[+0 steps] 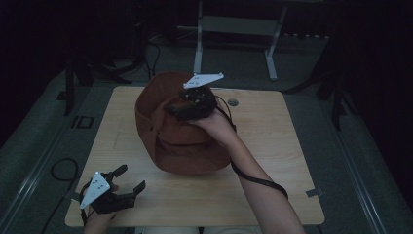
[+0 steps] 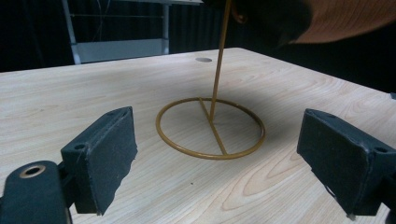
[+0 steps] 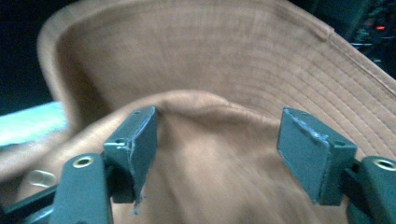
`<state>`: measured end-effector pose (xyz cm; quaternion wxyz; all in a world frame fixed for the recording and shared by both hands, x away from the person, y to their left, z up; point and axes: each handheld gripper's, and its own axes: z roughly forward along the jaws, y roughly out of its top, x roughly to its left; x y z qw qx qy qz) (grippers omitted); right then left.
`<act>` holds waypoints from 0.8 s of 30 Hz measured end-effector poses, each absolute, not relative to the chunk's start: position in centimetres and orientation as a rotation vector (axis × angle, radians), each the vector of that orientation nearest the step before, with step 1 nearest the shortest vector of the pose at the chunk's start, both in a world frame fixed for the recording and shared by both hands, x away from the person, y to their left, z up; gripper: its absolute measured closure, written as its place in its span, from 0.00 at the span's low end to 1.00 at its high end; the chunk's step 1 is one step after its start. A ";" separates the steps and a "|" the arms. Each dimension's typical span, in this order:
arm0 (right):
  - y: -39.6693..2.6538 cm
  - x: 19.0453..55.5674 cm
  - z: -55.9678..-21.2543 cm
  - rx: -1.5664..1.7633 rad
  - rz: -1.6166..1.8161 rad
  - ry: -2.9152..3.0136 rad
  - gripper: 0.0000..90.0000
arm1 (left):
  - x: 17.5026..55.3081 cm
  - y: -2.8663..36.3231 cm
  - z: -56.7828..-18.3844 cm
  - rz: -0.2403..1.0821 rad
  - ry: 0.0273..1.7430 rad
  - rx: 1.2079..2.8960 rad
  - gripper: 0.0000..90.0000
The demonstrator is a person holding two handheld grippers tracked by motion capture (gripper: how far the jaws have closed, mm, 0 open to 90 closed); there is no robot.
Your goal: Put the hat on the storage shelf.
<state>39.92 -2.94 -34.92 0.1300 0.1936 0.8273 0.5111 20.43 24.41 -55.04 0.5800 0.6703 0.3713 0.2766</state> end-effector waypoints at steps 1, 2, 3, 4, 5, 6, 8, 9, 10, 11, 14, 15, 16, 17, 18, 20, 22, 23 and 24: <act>-3.1 39.9 -34.8 0.563 1.499 2.401 0.30 | 20.4 24.4 -55.0 0.645 0.866 1.568 0.14; -3.1 39.8 -34.7 0.563 1.499 2.401 0.28 | 20.4 24.3 -55.0 0.647 0.864 1.572 0.14; -3.1 39.8 -34.7 0.557 1.493 2.398 0.27 | 20.4 24.3 -55.0 0.647 0.864 1.572 0.14; -3.1 39.8 -34.7 0.557 1.493 2.398 0.27 | 20.4 24.3 -55.0 0.648 0.863 1.572 0.14; -3.3 39.8 -34.8 0.562 1.488 2.390 0.26 | 20.4 24.3 -55.0 0.650 0.863 1.572 0.14; -3.4 39.7 -34.8 0.558 1.491 2.388 0.24 | 20.4 24.3 -55.0 0.650 0.863 1.572 0.14; -3.7 39.7 -34.9 0.562 1.502 2.374 0.23 | 20.4 24.4 -55.1 0.650 0.868 1.569 0.14; -3.9 39.6 -34.9 0.559 1.522 2.375 0.22 | 20.4 24.4 -55.1 0.647 0.869 1.568 0.14; -3.9 39.6 -34.9 0.559 1.522 2.375 0.22 | 20.4 24.4 -55.1 0.647 0.869 1.568 0.14; -4.3 39.6 -35.0 0.556 1.535 2.365 0.16 | 20.5 24.5 -55.1 0.645 0.871 1.568 0.14; -5.0 39.3 -35.2 0.519 1.542 2.366 0.14 | 20.5 24.4 -55.2 0.649 0.870 1.574 0.14; -5.3 39.3 -35.2 0.527 1.549 2.364 0.14 | 20.5 24.4 -55.2 0.650 0.870 1.576 0.14; -5.6 39.3 -35.3 0.517 1.565 2.372 0.13 | 20.5 24.4 -55.2 0.650 0.871 1.575 0.14; -5.9 39.2 -35.3 0.514 1.585 2.369 0.13 | 20.5 24.4 -55.2 0.650 0.874 1.573 0.14; -6.2 39.2 -35.4 0.521 1.594 2.366 0.13 | 20.5 24.4 -55.3 0.651 0.874 1.577 0.14; -6.9 39.1 -35.5 0.526 1.606 2.352 0.13 | 20.6 24.4 -55.3 0.653 0.876 1.578 0.14; -7.5 39.0 -35.7 0.525 1.602 2.341 0.13 | 20.6 24.4 -55.4 0.652 0.881 1.577 0.14; -7.8 39.0 -35.7 0.522 1.601 2.336 0.13 | 20.6 24.4 -55.4 0.654 0.881 1.579 0.14; -8.1 38.9 -35.9 0.521 1.598 2.331 0.13 | 20.6 24.4 -55.4 0.655 0.883 1.581 0.14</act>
